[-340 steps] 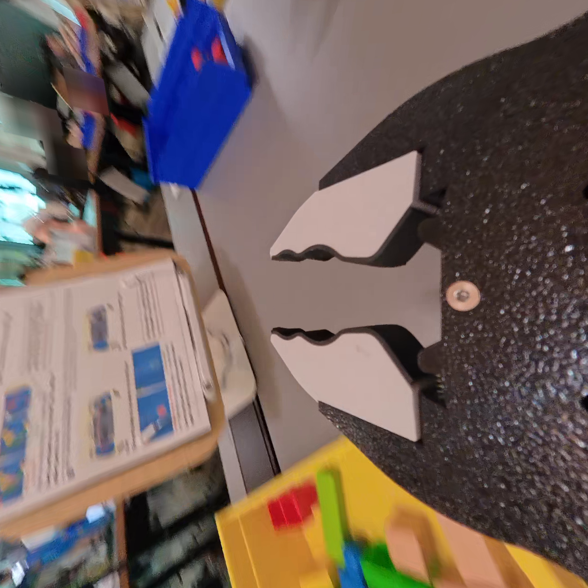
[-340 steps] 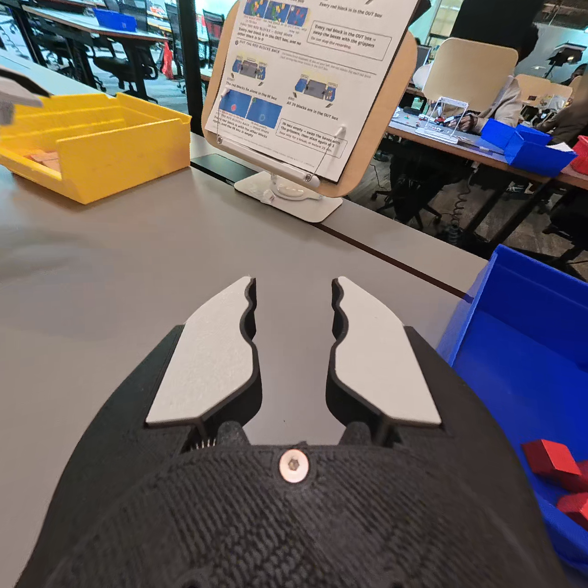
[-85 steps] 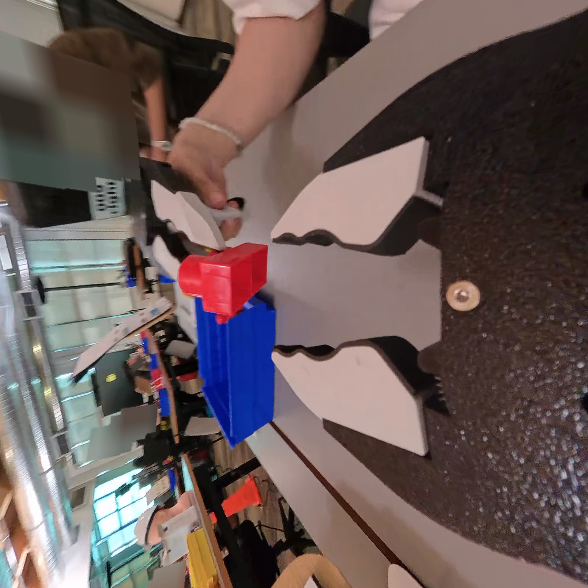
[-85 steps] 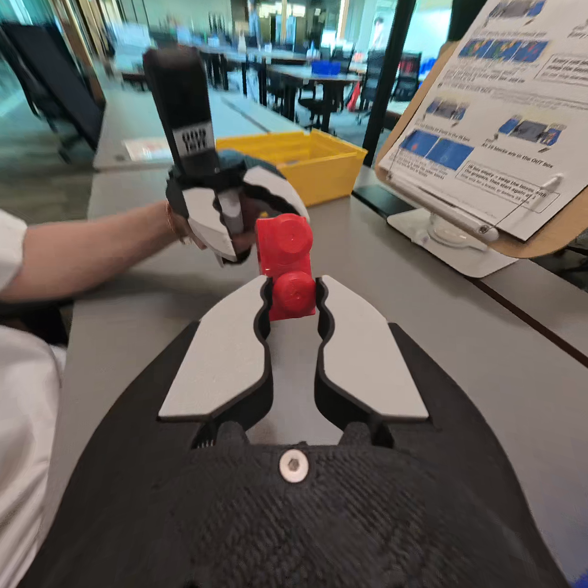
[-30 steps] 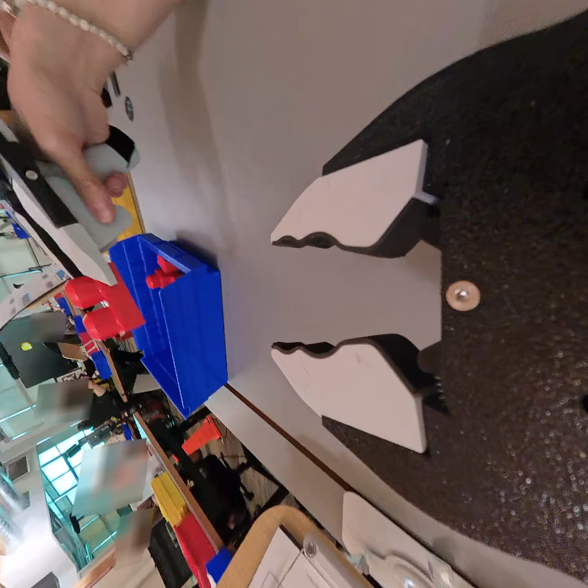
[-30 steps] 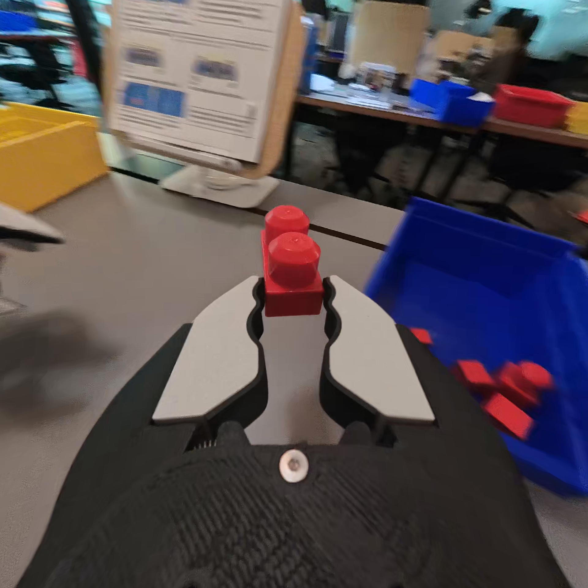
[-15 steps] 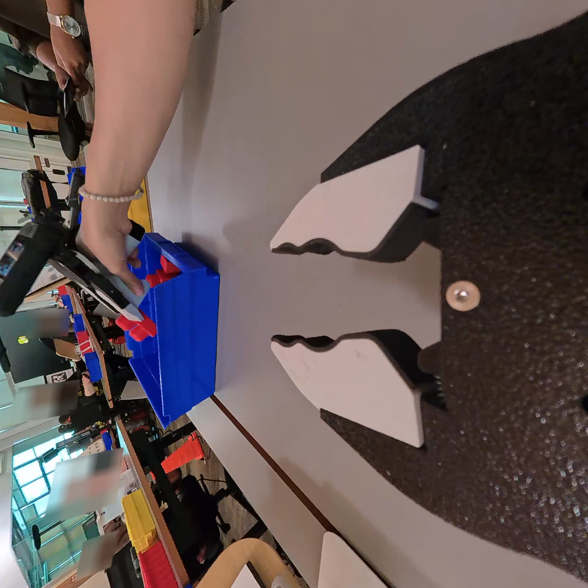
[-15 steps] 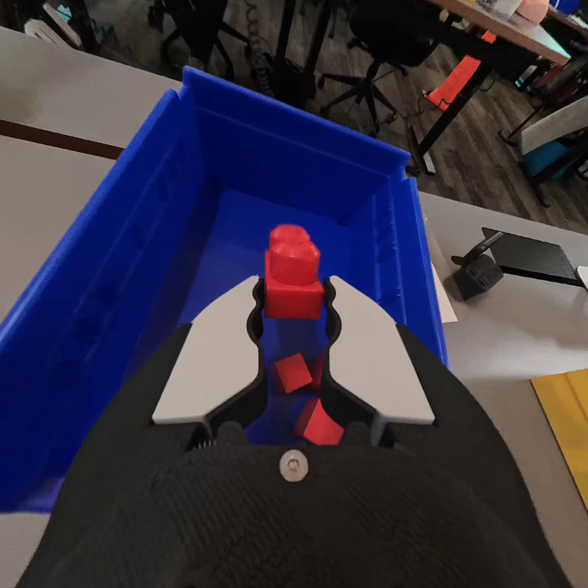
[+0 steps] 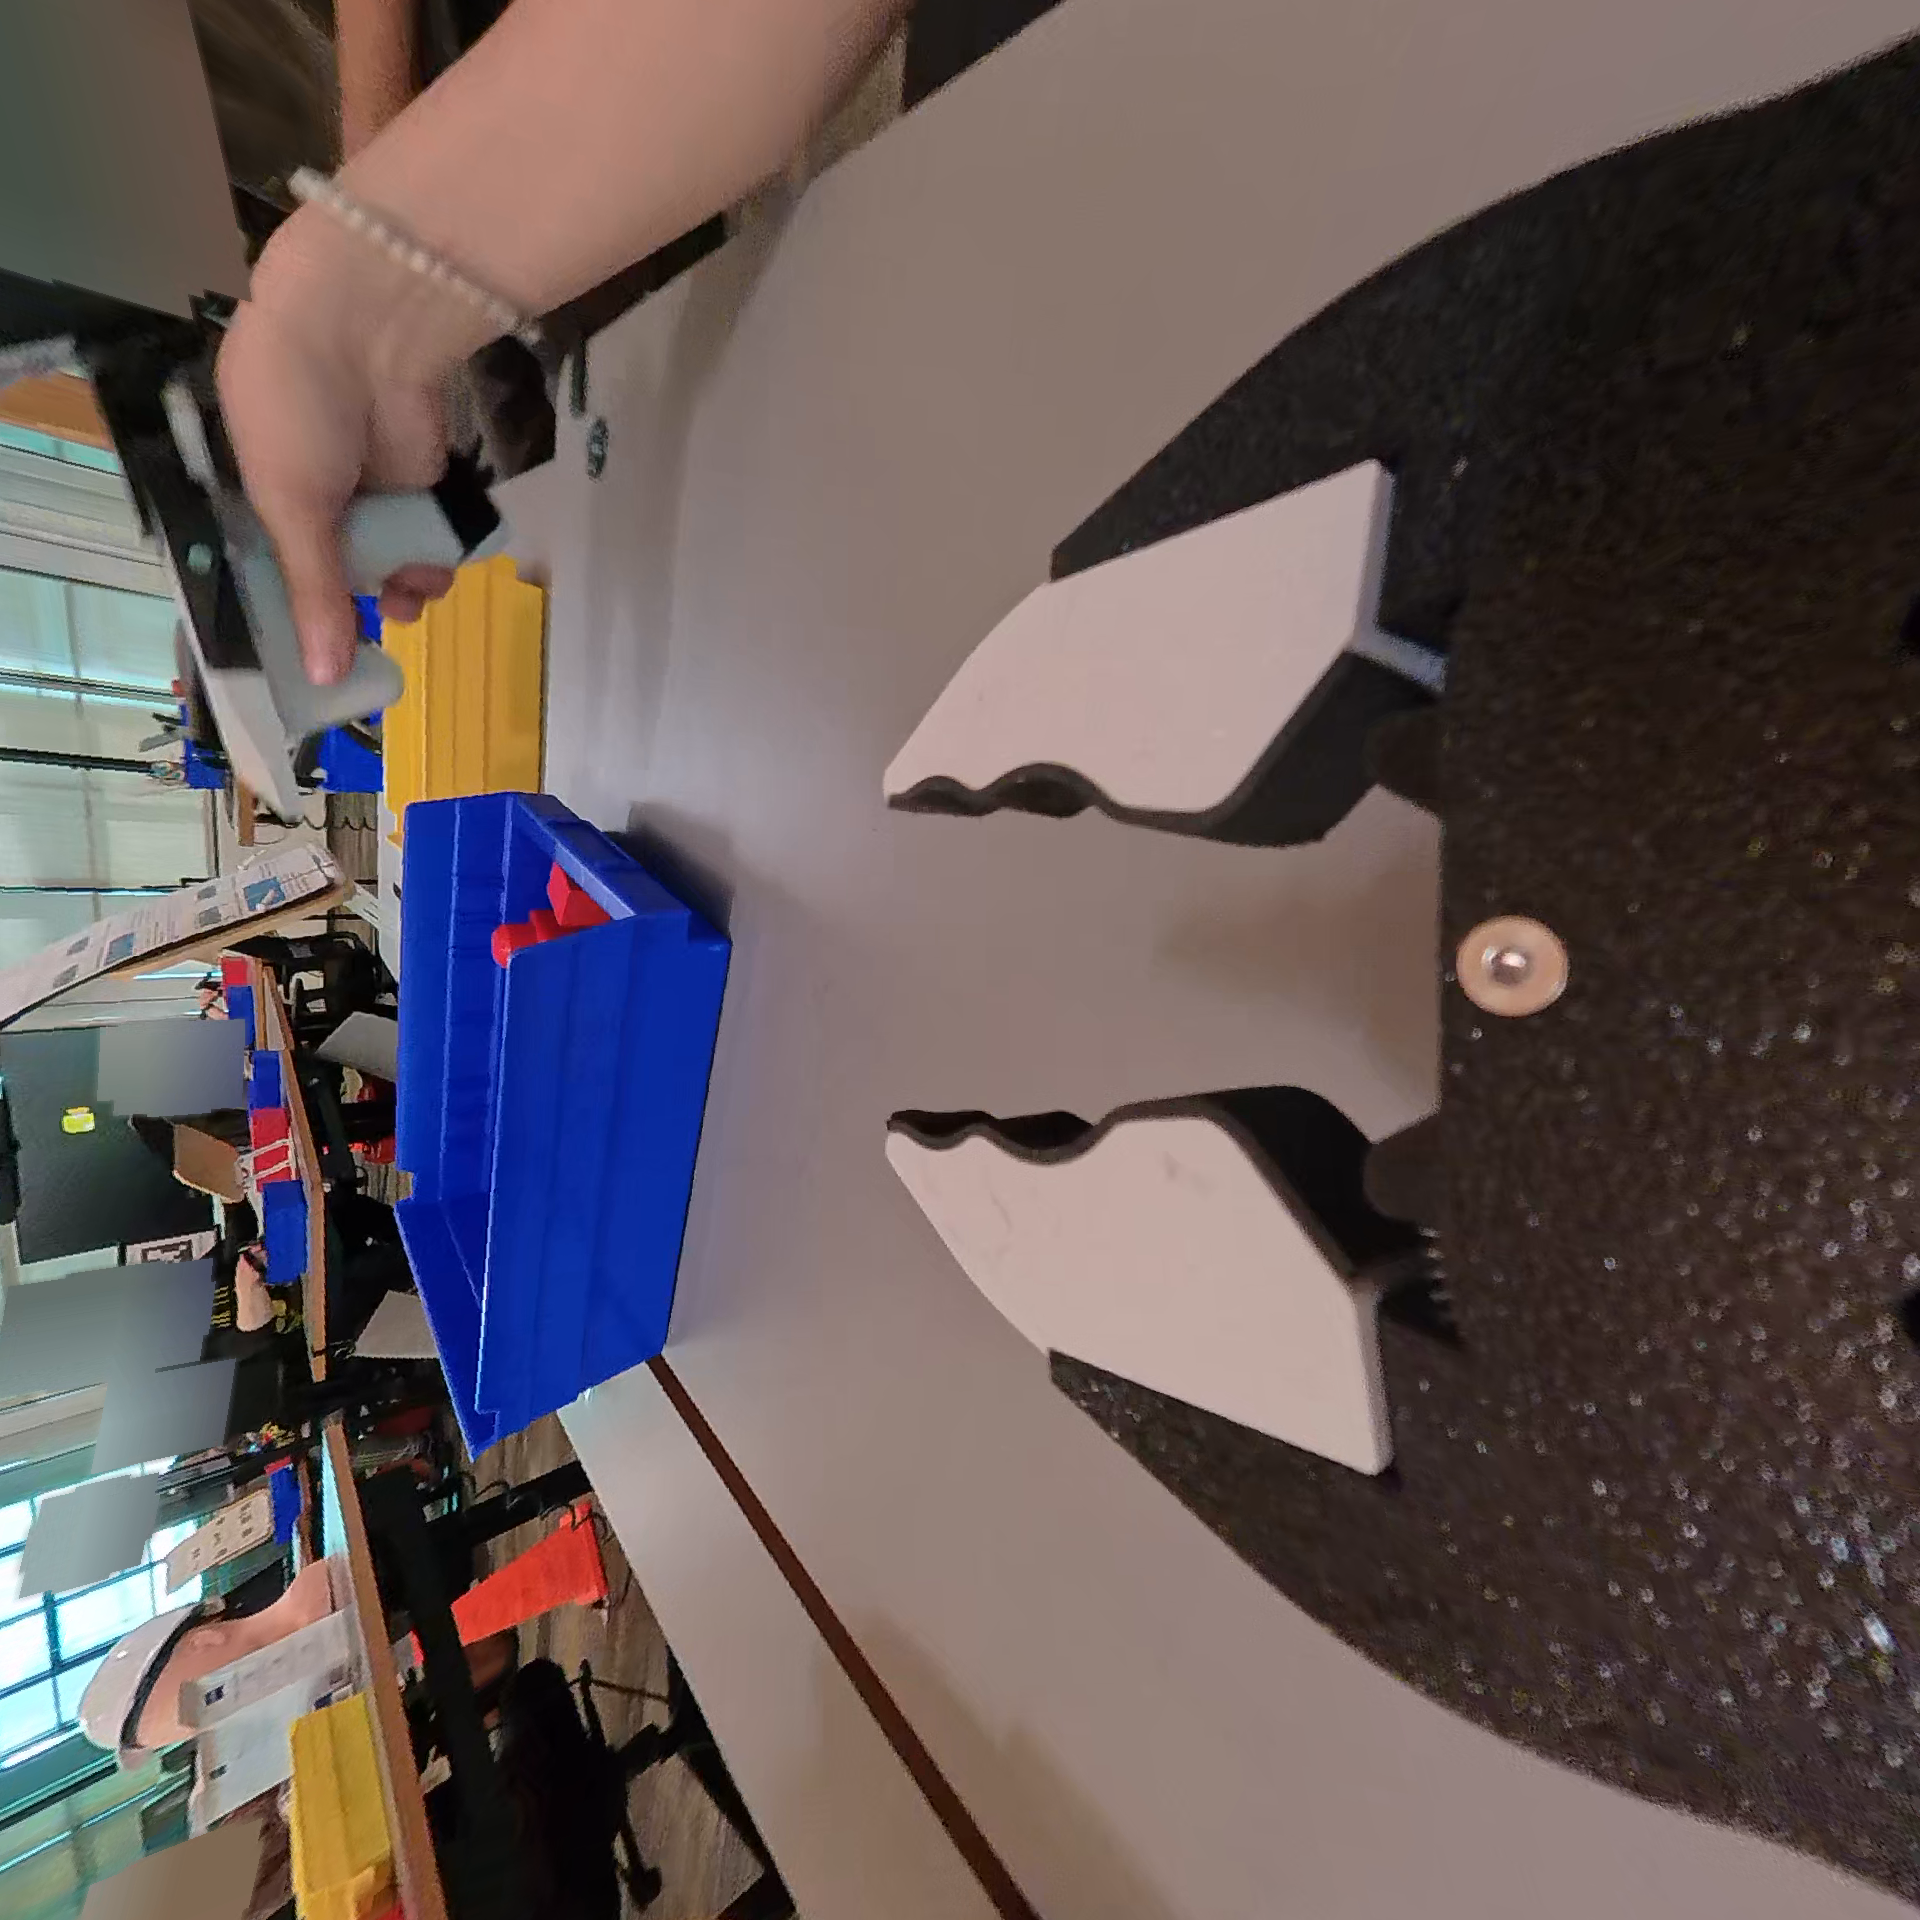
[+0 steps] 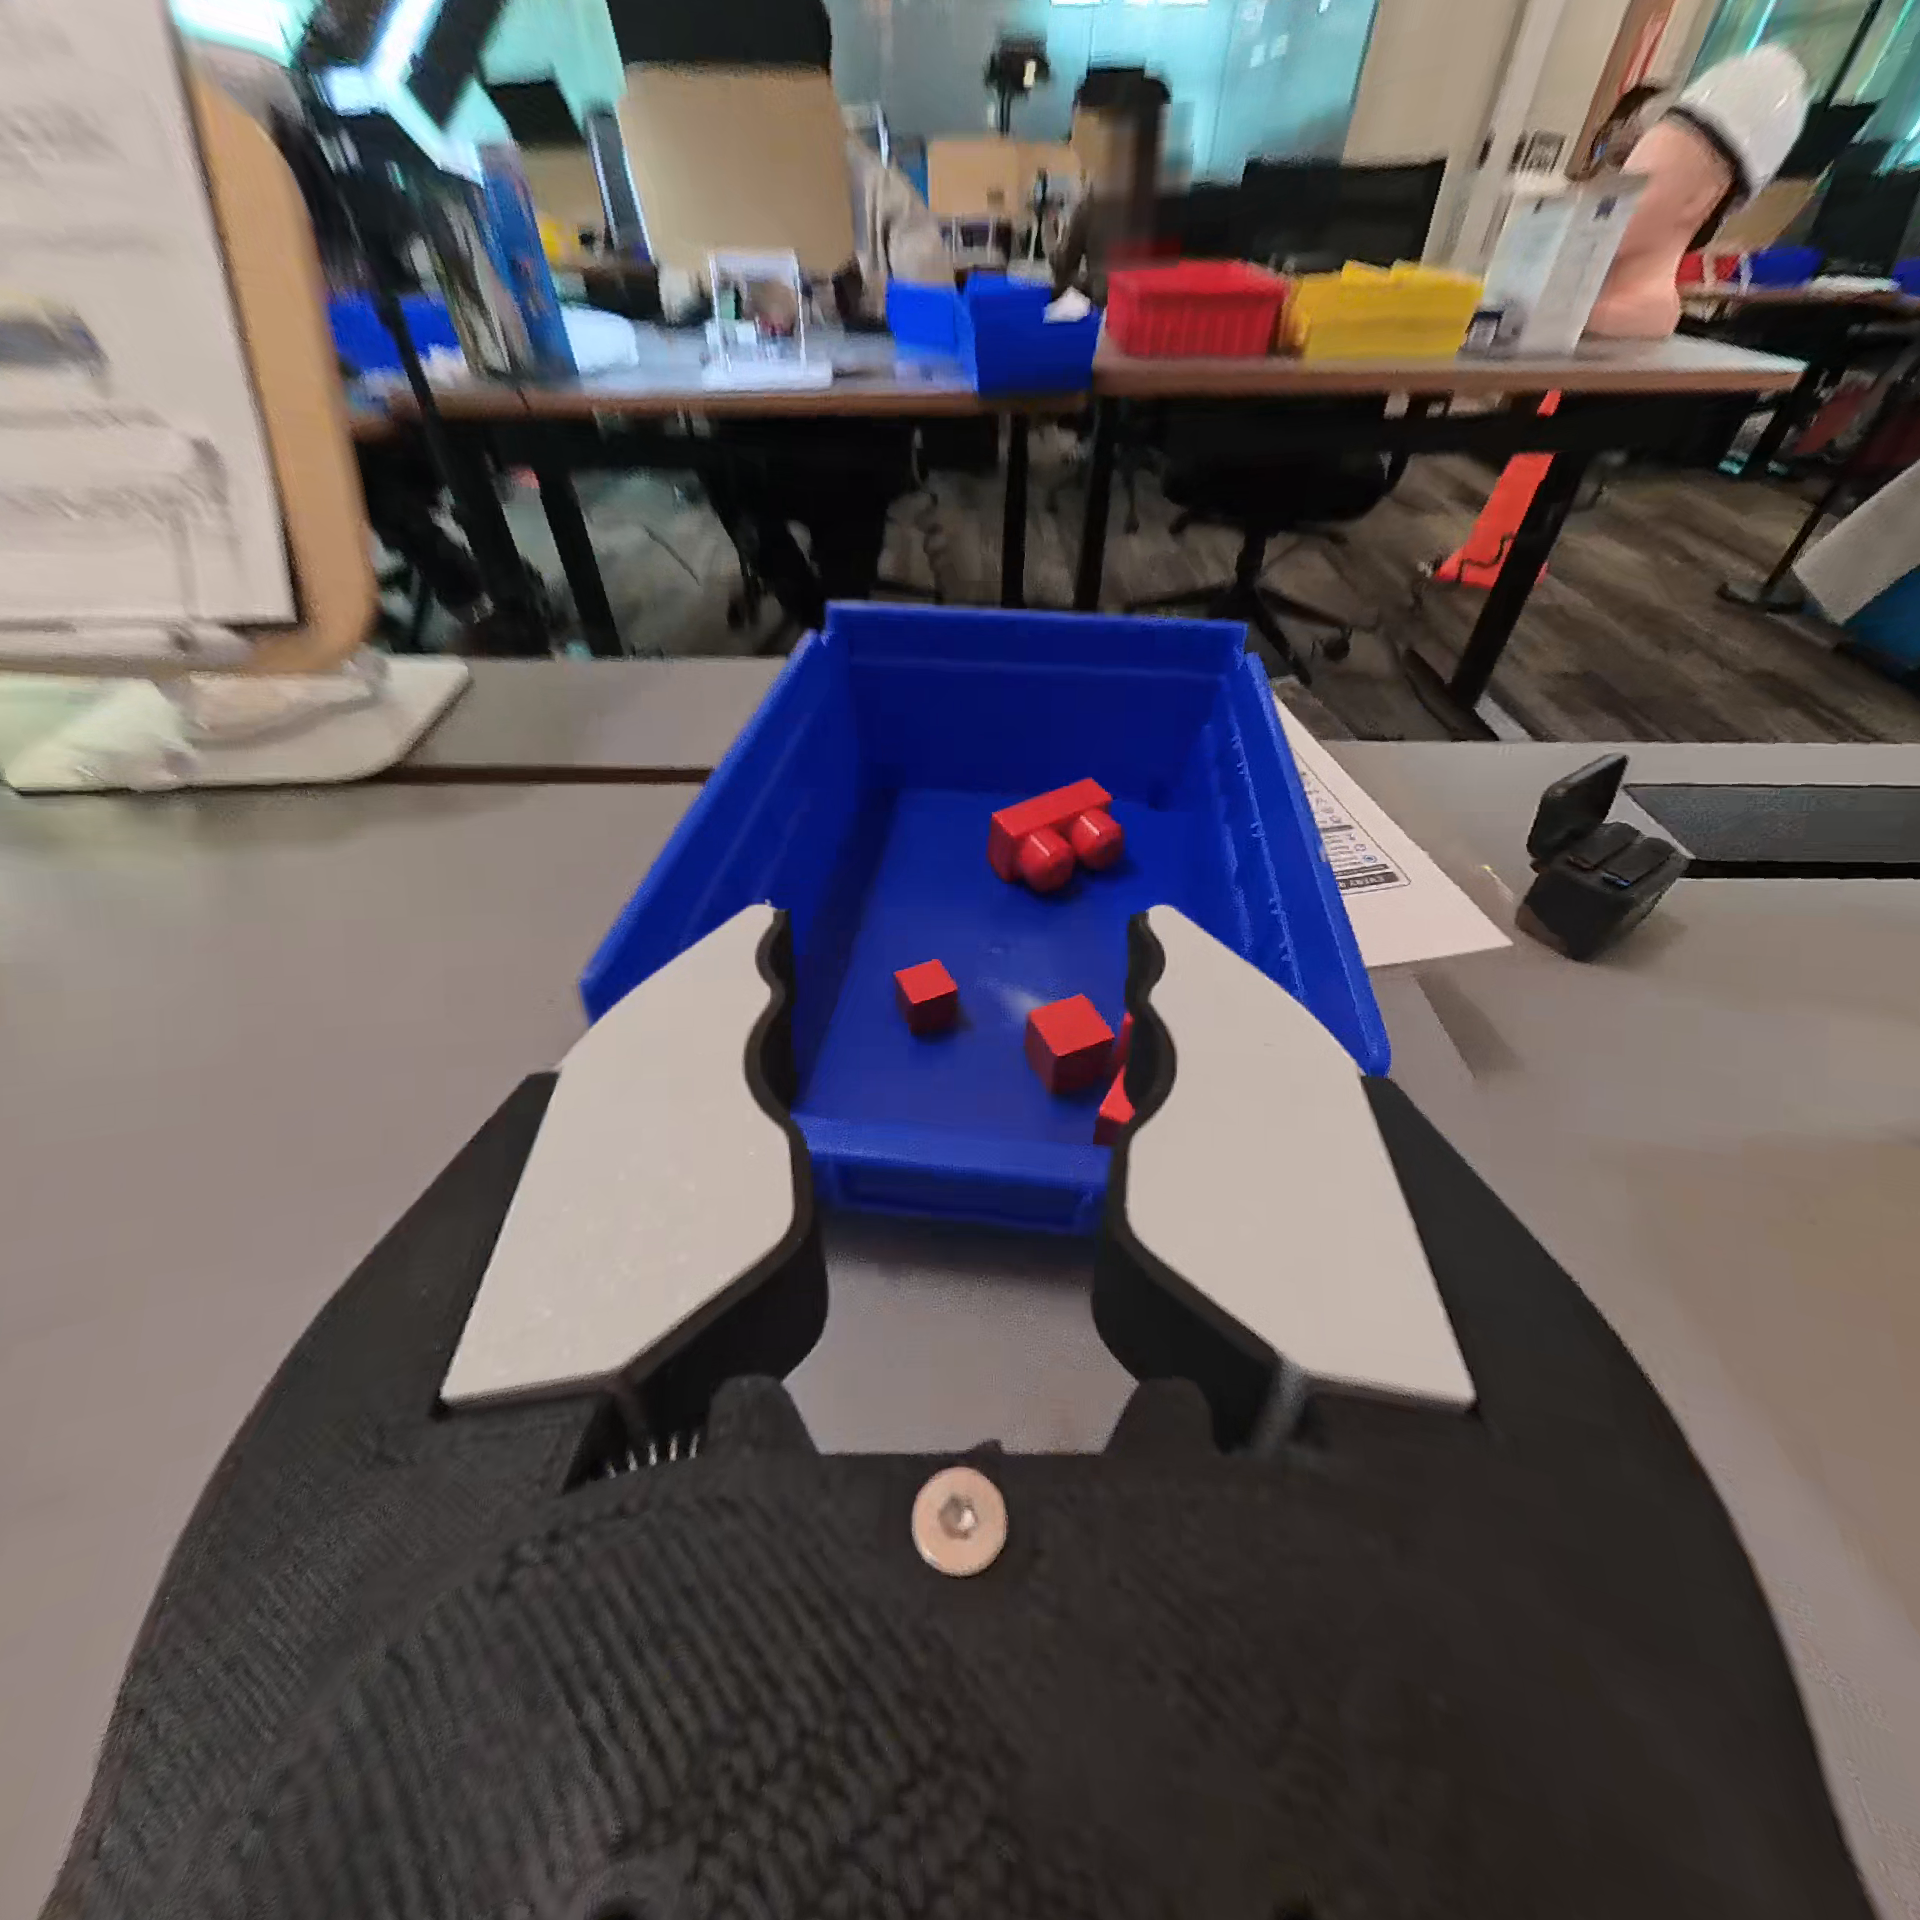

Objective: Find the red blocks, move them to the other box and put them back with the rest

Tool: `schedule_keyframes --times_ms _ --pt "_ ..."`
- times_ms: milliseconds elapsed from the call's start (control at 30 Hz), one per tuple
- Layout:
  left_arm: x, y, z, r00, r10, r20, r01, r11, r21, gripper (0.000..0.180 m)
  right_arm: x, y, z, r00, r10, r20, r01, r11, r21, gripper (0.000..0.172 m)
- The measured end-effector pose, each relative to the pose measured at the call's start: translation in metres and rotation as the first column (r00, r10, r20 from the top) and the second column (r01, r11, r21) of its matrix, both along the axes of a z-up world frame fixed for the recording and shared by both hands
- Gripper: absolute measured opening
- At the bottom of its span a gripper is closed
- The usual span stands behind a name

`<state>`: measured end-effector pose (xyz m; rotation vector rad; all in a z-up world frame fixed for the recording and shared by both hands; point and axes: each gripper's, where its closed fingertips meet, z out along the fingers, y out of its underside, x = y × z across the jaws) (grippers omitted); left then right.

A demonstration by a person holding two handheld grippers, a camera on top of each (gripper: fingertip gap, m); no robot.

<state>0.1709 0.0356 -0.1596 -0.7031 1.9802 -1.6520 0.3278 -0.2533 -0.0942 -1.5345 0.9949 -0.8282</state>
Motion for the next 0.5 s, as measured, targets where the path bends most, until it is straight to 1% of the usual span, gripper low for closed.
schedule_keyframes --times_ms 67,100,133,200,267,333,400,500 --pt "0.005 -0.006 0.006 0.999 0.012 -0.047 -0.016 0.997 -0.074 0.056 -0.025 -0.007 0.010 0.998 -0.015 0.068 0.011 0.998 0.058 0.059" --pt "0.009 -0.010 0.011 0.997 0.024 -0.078 -0.033 0.992 -0.122 0.057 -0.034 -0.008 0.014 0.995 -0.016 0.101 0.009 0.998 0.064 0.057" --pt "0.016 -0.015 0.017 0.993 0.038 -0.111 -0.056 0.986 -0.160 0.058 -0.039 -0.010 0.018 0.991 -0.013 0.134 0.007 0.999 0.047 0.056" --pt "0.034 -0.025 0.025 0.978 0.082 -0.192 -0.117 0.977 -0.178 0.059 -0.044 -0.015 0.023 0.990 -0.017 0.137 0.018 1.000 -0.009 0.058" --pt "0.056 -0.037 0.036 0.960 0.123 -0.252 -0.165 0.975 -0.151 0.064 -0.045 -0.020 0.026 0.988 -0.040 0.152 0.046 0.998 -0.034 0.058" --pt "0.080 -0.052 0.049 0.940 0.171 -0.297 -0.209 0.973 -0.101 0.067 -0.045 -0.020 0.024 0.988 -0.035 0.151 0.040 0.999 -0.029 0.058" --pt "0.102 -0.077 0.062 0.926 0.167 -0.339 -0.201 0.977 -0.070 0.070 -0.045 -0.017 0.021 0.992 -0.010 0.123 0.013 1.000 -0.021 0.058" --pt "0.140 -0.111 0.068 0.862 0.205 -0.463 -0.227 0.974 0.007 0.077 -0.046 -0.015 0.018 0.992 0.003 0.123 0.006 0.998 -0.070 0.058"
